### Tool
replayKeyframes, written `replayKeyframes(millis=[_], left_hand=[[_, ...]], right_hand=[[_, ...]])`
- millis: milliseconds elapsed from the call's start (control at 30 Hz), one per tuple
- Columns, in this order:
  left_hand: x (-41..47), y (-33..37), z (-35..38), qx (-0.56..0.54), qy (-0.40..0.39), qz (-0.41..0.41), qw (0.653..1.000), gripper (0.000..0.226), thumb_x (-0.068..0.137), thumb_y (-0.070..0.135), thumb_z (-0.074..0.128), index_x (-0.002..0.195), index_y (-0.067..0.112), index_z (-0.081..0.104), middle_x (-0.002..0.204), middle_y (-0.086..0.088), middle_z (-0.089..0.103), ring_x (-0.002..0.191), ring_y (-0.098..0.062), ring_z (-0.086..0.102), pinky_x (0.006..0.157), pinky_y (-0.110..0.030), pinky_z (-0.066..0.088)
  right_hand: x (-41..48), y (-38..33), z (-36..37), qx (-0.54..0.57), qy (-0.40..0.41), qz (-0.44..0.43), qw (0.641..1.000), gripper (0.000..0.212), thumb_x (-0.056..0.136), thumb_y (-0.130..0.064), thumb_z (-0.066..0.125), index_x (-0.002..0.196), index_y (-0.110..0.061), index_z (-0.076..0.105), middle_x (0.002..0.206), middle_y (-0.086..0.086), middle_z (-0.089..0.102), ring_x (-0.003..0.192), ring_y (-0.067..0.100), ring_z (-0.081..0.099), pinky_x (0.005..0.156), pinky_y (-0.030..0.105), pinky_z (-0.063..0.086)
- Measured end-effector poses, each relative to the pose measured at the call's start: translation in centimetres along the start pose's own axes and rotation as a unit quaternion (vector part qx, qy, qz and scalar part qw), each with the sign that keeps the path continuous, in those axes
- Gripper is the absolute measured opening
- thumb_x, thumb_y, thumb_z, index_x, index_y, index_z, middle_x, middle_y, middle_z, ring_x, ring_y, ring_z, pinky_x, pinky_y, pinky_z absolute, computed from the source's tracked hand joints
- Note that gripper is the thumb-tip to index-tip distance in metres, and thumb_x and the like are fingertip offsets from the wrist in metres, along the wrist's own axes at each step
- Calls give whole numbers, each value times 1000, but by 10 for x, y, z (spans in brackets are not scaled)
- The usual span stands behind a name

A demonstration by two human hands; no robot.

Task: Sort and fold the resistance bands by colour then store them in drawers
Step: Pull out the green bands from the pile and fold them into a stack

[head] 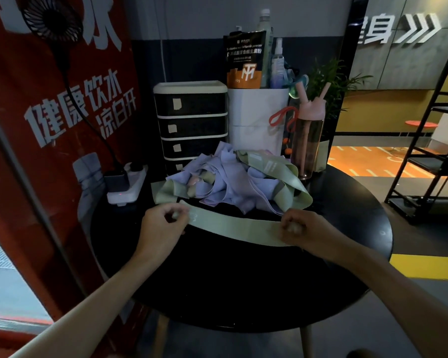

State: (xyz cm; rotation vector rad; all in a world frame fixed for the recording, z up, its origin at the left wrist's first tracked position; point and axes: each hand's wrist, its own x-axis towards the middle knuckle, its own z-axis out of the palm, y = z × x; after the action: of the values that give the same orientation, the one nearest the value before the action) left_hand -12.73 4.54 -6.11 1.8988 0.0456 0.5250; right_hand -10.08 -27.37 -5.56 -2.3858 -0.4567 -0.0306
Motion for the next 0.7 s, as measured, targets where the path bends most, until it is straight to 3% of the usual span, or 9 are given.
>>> replayKeyframes(millis=[67,167,300,433,500,567,700], left_hand=[[-6,-7,-4,53,-13,22,998,18,91,10,67,80,23,73,83,7,72,77,-2,66,71,-19,52],[-14,-12,-10,106,-38,39,993,15,89,7,66,80,17,71,81,9,69,76,8,62,64,-6,43],[-18,-27,-15,207,-99,64,971,15,87,10,68,75,20,67,84,6,59,77,-7,58,70,-21,42],[-16,-34,-15,291,-104,105,945,5,85,21,68,90,22,66,105,5,41,101,-17,43,89,-30,39],[-16,-33,-14,305,-142,116,935,34,83,46,56,109,26,66,118,9,40,114,-14,38,99,-34,33],[-16,-32,-12,324,-188,121,919,60,78,66,34,119,34,64,122,17,44,119,-7,38,98,-32,25],[-13,-38,-10,339,-194,133,911,67,76,72,25,120,39,65,120,22,50,118,-8,44,97,-33,25]], right_hand=[[0,-1,3,-63,-6,5,998,19,85,-48,66,87,-36,51,87,-6,62,81,11,58,76,33,44],[3,-4,12,-141,-10,1,990,22,89,-51,57,94,-33,45,95,-15,54,96,10,46,89,37,30],[4,4,28,-192,0,5,981,16,90,-50,55,95,-39,44,110,-13,44,114,15,37,96,38,26],[1,8,35,-175,31,-9,984,12,90,-50,57,95,-44,47,116,-14,42,117,11,34,96,33,19],[-1,9,35,-165,48,-25,985,14,89,-48,59,95,-44,46,115,-17,42,117,11,35,95,32,19],[-3,11,35,-162,46,-30,985,15,89,-48,59,94,-45,46,113,-20,42,117,11,37,95,33,20],[-3,11,36,-168,62,-38,983,12,89,-48,59,97,-41,54,112,-21,44,117,10,39,97,34,22]])
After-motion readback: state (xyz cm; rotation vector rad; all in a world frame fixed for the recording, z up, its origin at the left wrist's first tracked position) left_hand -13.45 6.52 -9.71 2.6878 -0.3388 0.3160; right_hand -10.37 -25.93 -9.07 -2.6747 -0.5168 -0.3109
